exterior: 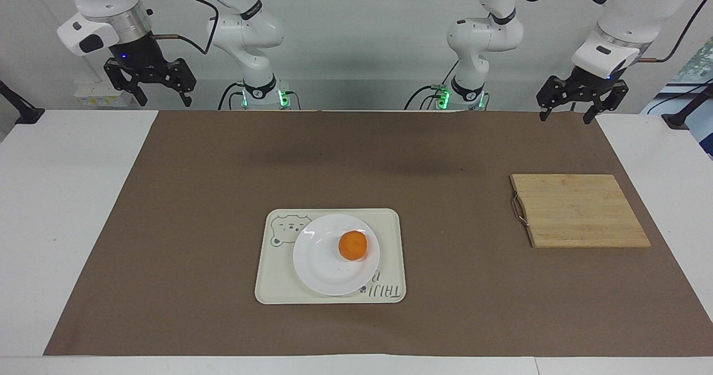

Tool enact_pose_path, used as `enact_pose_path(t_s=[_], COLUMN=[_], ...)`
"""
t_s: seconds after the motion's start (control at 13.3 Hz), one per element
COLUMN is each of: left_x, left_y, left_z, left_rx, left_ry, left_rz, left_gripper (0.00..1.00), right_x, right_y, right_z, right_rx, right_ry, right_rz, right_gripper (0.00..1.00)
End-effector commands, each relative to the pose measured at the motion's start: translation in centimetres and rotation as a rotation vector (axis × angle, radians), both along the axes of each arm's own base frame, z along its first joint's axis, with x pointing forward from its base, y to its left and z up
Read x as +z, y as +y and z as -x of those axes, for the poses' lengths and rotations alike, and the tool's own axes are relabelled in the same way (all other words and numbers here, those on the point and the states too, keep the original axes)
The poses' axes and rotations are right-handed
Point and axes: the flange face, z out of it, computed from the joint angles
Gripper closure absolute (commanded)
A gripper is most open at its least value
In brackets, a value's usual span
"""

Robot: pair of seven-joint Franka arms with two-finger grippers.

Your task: Place orange and plate with both arms

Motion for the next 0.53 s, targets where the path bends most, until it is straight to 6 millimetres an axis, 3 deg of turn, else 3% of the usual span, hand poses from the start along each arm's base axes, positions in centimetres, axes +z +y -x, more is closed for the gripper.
enact_pose_path(t_s=[0.0,0.45], left_x=[-0.1,1.0], left_y=[0.1,-0.1], left_z=[0.3,0.3], left_rx=[0.009,0.002], left_ry=[-0.006,-0.034], left_rz=[0.007,0.01], left_gripper=[0.0,0.0], right_x=[-0.2,-0.3], right_y=[0.1,0.3], right_z=[0.8,0.8], right_rx=[0.023,0.032], right_ry=[0.004,0.008], right_rz=[0.014,0.015], right_gripper=[0.0,0.0])
